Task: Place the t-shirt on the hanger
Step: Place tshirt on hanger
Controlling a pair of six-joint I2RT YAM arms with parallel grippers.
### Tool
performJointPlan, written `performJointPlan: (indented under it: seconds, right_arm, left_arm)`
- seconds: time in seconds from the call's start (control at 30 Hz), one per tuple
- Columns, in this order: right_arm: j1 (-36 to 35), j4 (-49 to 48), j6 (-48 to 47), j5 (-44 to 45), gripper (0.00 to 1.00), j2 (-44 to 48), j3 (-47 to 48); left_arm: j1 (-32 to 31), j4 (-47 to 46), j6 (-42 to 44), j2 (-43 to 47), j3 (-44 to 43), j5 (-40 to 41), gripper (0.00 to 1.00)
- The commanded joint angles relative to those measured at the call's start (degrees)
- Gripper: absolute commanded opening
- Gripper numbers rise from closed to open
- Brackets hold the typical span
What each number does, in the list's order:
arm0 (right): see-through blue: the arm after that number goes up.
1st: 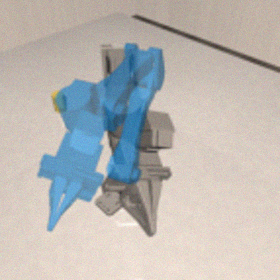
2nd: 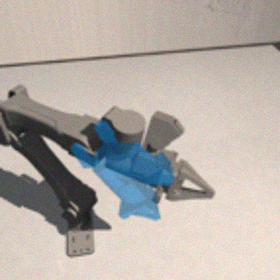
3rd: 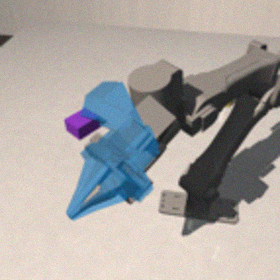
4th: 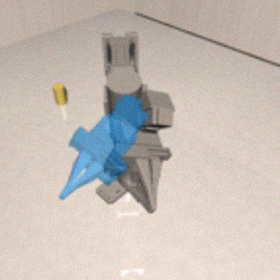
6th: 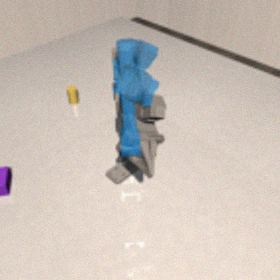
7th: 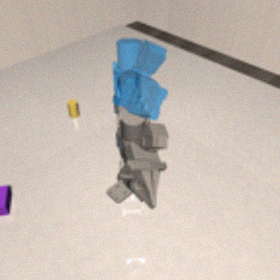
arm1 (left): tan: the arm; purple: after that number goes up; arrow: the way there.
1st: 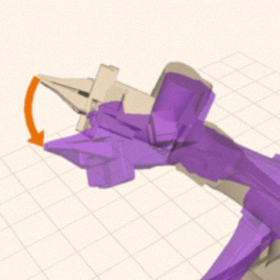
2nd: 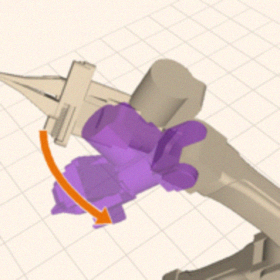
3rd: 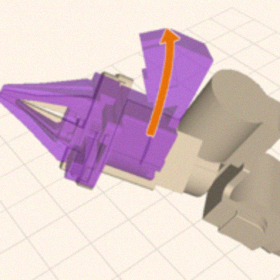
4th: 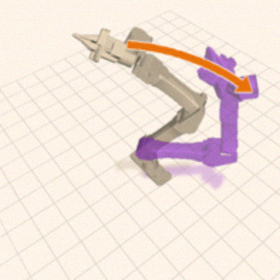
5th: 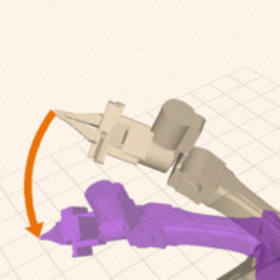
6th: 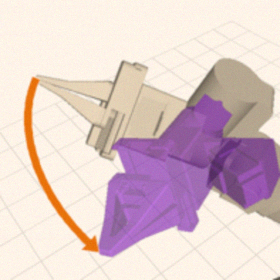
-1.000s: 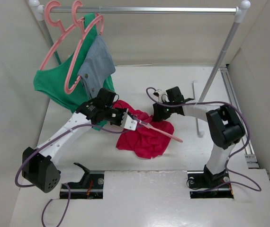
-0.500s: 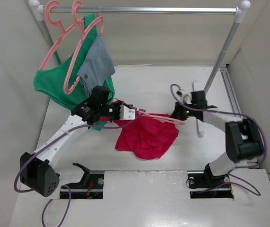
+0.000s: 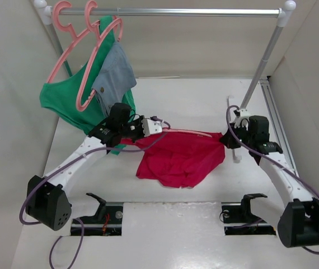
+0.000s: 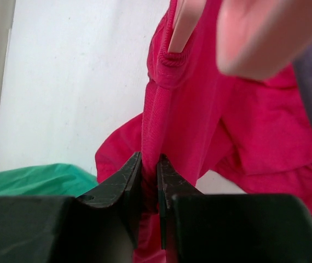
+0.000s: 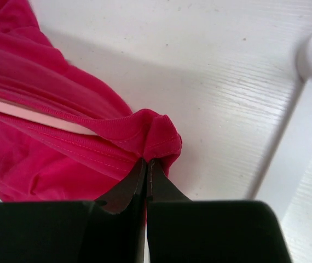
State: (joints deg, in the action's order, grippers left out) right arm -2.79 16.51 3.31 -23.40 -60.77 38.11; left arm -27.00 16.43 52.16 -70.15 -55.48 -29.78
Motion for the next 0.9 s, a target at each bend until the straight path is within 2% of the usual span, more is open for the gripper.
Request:
performJointPlan:
  seconds: [0.0, 0.07, 0.17, 0.23, 0.37, 0.4, 0.47, 0.5, 0.6, 0.77, 0.87]
  right_arm:
    - [1.38, 9.4, -3.38, 8.62, 0.0, 2.85, 3.01]
    - [0.86, 9.41, -4.8, 8.63, 0.0, 3.55, 3.72]
    - [-2.82, 6.7, -6.74, 5.13, 0.0, 4.87, 5.13]
    - [-7.83, 2.84, -8.93, 3.11, 0.0, 4.87, 6.8]
    - [-15.66, -0.52, -14.19, -1.65, 0.0, 4.87, 10.84]
    - [-16.45, 0.35, -14.91, -0.95, 0.04, 4.87, 11.8]
    - [-16.46, 4.64, -17.71, -0.95, 0.22, 4.18, 14.17]
    - [-16.46, 6.41, -18.51, 1.14, 0.48, 4.17, 14.97]
    - [-17.08, 11.25, -21.4, 2.47, 0.71, 2.68, 16.73]
    - [-22.34, 13.19, -24.32, 3.1, 0.74, 1.53, 18.49]
    - [-24.28, 9.95, -25.81, -0.75, 0.74, 2.06, 18.49]
  left_arm:
    - [-0.67, -5.26, 0.39, -0.33, 0.99, 11.4, 0.0]
    - [-1.73, -4.74, 1.27, -0.95, 0.99, 12.99, 0.0]
    - [-3.14, -4.74, 1.89, -0.95, -0.06, 10.11, 0.0]
    - [-5.33, -4.12, 1.37, -0.95, -0.67, 8.34, 0.0]
    - [-5.87, -3.51, -1.52, -1.48, -3.4, -0.87, 0.0]
    - [-5.87, -3.51, -1.54, -1.48, -3.92, -4.11, 0.0]
    - [-6.48, -3.51, -1.54, -1.48, -4.63, -5.98, 0.0]
    - [-6.48, -3.51, -0.67, -1.48, -4.63, -5.99, 0.0]
    - [-7.62, -3.51, 1.97, -2.1, -2.97, -5.12, 0.0]
    - [-7.62, -6.49, 4.7, -3.15, 0.64, -3.09, 0.0]
    - [-7.62, -7.02, 5.23, -3.68, 0.64, -3.09, 0.0]
